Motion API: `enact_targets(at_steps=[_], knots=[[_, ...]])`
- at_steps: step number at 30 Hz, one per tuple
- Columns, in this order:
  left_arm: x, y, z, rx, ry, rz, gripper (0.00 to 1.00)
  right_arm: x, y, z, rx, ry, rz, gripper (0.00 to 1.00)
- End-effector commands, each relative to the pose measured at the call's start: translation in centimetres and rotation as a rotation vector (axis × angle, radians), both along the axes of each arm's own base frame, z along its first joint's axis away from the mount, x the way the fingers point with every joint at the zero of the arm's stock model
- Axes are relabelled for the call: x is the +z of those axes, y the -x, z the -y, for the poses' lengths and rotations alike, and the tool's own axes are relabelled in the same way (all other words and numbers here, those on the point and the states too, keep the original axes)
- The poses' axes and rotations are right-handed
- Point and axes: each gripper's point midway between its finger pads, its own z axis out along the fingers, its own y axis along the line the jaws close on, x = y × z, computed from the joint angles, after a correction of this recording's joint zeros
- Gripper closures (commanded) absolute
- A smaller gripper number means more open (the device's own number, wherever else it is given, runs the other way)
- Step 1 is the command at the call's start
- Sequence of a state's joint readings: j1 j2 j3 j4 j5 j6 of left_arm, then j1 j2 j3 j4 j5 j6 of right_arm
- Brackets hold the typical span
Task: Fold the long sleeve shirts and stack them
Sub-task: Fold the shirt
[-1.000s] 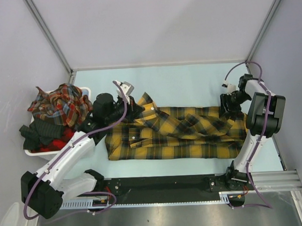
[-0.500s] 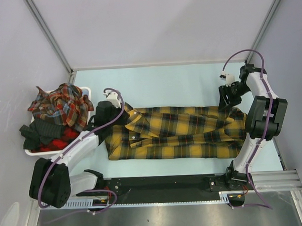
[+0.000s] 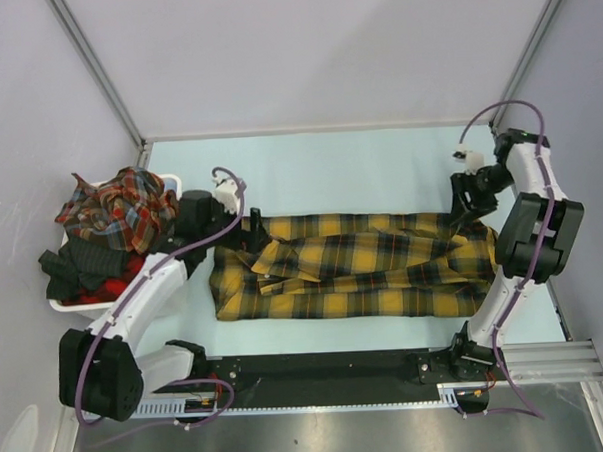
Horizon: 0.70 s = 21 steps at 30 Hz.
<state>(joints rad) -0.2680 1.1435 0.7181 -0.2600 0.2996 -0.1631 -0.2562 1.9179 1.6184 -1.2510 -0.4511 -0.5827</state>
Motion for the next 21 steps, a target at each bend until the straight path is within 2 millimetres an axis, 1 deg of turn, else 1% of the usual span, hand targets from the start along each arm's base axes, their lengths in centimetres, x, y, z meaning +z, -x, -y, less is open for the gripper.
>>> enact_targets(at_steps=[1,2,3,4,5,6,7,8,9,10,11,12,13,14,15,16,17,18,19,20,21], knots=[[6.4,0.0,5.0,-0.506,-0.003,0.235,0.01,2.5,-0.5,6.0,-0.167,0.050,0.059,0.43],[5.4,0.4,5.1,-0.608,-0.070,0.231,0.00,3.1,-0.5,6.9,-0.192,0.044,0.065,0.43],[5.2,-0.7,5.7,-0.647,-0.103,0.228,0.01,3.5,-0.1,8.6,-0.248,0.025,0.068,0.43],[4.5,-0.7,6.6,-0.707,-0.130,0.224,0.01,3.4,0.1,9.4,-0.272,0.007,0.058,0.43],[3.6,-0.8,6.6,-0.767,-0.194,0.226,0.01,3.7,0.7,9.9,-0.290,-0.011,0.048,0.44],[4.1,-2.0,7.0,-0.781,-0.242,0.255,0.01,4.1,0.8,10.8,-0.313,-0.020,0.064,0.44],[2.4,-2.4,8.0,-0.826,-0.273,0.225,0.01,4.1,1.4,12.3,-0.355,-0.027,0.063,0.44],[1.6,-2.8,8.1,-0.862,-0.323,0.226,0.01,4.2,1.7,12.9,-0.371,-0.031,0.064,0.44],[1.9,-4.2,8.5,-0.863,-0.363,0.244,0.01,4.0,1.8,13.5,-0.371,-0.025,0.065,0.44],[0.2,-4.6,9.0,-0.888,-0.371,0.202,0.01,3.7,2.0,13.8,-0.370,-0.019,0.056,0.44],[-0.4,-5.1,9.1,-0.897,-0.380,0.178,0.03,3.5,1.8,13.8,-0.358,-0.010,0.060,0.44],[0.5,-6.6,9.6,-0.891,-0.395,0.202,0.05,3.3,1.5,13.9,-0.352,0.005,0.060,0.44],[-1.5,-7.2,9.6,-0.908,-0.409,0.147,0.10,3.1,0.8,13.0,-0.327,0.011,0.064,0.44],[-2.3,-7.3,9.4,-0.937,-0.432,0.117,0.12,2.8,0.0,12.9,-0.310,0.033,0.076,0.44],[-1.5,-8.6,9.6,-0.929,-0.457,0.136,0.17,2.4,-0.7,12.5,-0.290,0.050,0.081,0.44],[-2.3,-9.2,9.3,-0.931,-0.476,0.118,0.17,2.0,-1.2,12.1,-0.277,0.066,0.082,0.44],[-3.7,-9.4,9.0,-0.950,-0.494,0.084,0.17,1.5,-2.6,11.0,-0.229,0.095,0.105,0.43],[-3.6,-10.2,9.1,-0.950,-0.504,0.092,0.18,1.1,-3.4,10.6,-0.209,0.114,0.113,0.43],[-4.1,-10.6,8.7,-0.951,-0.522,0.084,0.18,0.4,-3.8,10.1,-0.189,0.133,0.110,0.42],[-5.3,-10.8,8.4,-0.957,-0.532,0.053,0.18,-0.1,-5.0,8.9,-0.136,0.169,0.127,0.41],[-5.1,-11.6,8.4,-0.952,-0.545,0.060,0.17,-1.0,-5.5,8.4,-0.112,0.186,0.124,0.39]])
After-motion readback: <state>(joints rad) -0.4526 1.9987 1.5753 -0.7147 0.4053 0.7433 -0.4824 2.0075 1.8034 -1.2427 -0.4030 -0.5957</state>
